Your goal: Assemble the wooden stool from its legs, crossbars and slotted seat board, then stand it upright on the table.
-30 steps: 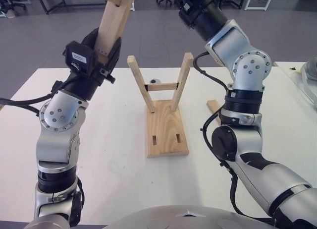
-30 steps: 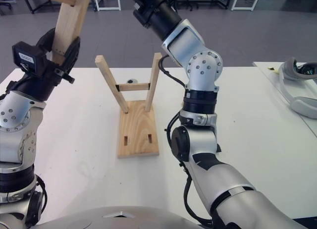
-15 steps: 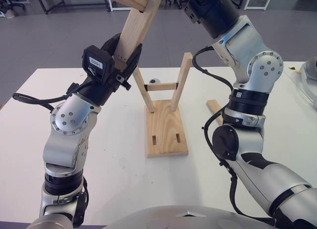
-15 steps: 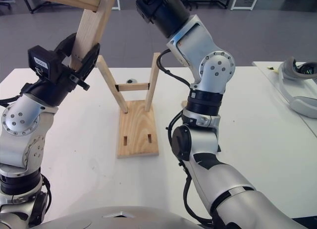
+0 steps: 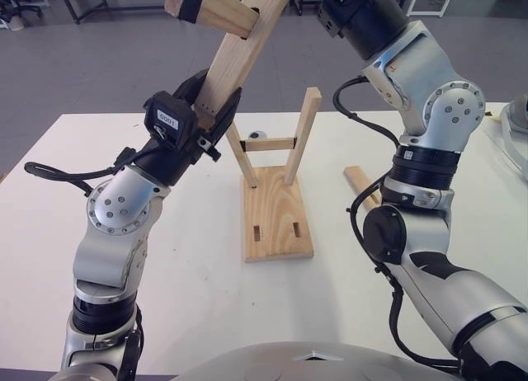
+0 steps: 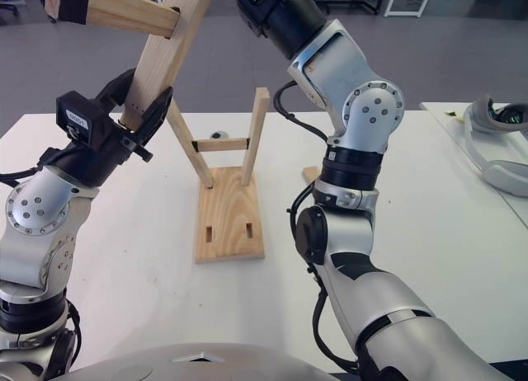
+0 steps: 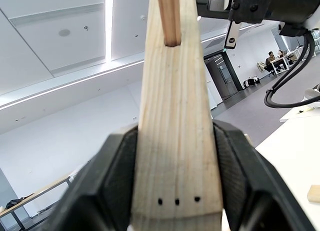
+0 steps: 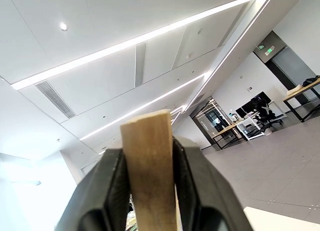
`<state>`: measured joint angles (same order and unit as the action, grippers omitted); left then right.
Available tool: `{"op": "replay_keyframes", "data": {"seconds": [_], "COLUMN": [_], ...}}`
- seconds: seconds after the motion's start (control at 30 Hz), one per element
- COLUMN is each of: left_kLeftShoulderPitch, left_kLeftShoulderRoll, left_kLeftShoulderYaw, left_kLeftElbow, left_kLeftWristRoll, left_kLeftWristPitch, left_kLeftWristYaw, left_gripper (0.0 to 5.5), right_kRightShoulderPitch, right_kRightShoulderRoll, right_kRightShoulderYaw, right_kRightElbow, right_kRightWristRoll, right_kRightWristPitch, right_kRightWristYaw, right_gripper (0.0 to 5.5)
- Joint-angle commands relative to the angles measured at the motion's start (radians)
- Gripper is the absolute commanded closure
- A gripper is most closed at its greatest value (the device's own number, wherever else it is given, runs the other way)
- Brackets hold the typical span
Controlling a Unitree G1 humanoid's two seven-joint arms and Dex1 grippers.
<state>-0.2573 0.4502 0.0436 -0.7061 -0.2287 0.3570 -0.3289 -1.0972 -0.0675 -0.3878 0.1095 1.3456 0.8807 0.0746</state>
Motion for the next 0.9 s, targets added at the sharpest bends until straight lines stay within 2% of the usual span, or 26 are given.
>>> {"op": "replay_keyframes", "data": {"seconds": [0.03,0.2,0.23,0.37,0.47,0.63,0.8,0.9], "left_kLeftShoulderPitch": [0.013,0.036,0.072,0.25,0.385,0.422,0.427,0.415], "left_kLeftShoulderRoll": [0.023,0.012,0.015,0.009,-0.022,-0.138,-0.186,-0.185], "left_kLeftShoulderYaw": [0.0,0.024,0.037,0.096,0.131,0.186,0.247,0.245], "left_kLeftElbow": [0.007,0.019,0.02,0.01,0.047,0.135,0.161,0.161], "left_kLeftWristRoll": [0.022,0.012,0.012,0.002,0.035,0.055,0.045,0.051], "left_kLeftWristPitch": [-0.013,0.012,0.007,-0.025,-0.1,-0.121,-0.112,-0.107], "left_kLeftWristYaw": [-0.022,-0.006,-0.011,-0.026,-0.006,0.128,0.194,0.202], "left_gripper": [3.46,3.46,3.08,2.42,1.82,1.64,1.64,1.64], "right_kRightShoulderPitch": [-0.011,0.079,0.12,0.347,0.604,0.939,1.013,1.083], "right_kRightShoulderRoll": [-0.01,-0.036,-0.05,-0.085,-0.097,-0.174,-0.209,-0.237], "right_kRightShoulderYaw": [0.02,0.009,-0.014,-0.062,-0.031,0.01,0.05,0.09], "right_kRightElbow": [-0.02,-0.119,-0.171,-0.446,-0.644,-0.773,-0.781,-0.795], "right_kRightWristRoll": [0.028,0.029,0.041,0.107,0.192,0.175,0.077,-0.033], "right_kRightWristPitch": [0.022,0.019,0.011,-0.021,-0.027,-0.05,-0.119,-0.133], "right_kRightWristYaw": [-0.012,-0.093,-0.158,-0.427,-0.567,-0.577,-0.529,-0.467], "right_gripper": [4.41,4.44,4.44,4.46,4.46,4.46,4.46,4.46]}}
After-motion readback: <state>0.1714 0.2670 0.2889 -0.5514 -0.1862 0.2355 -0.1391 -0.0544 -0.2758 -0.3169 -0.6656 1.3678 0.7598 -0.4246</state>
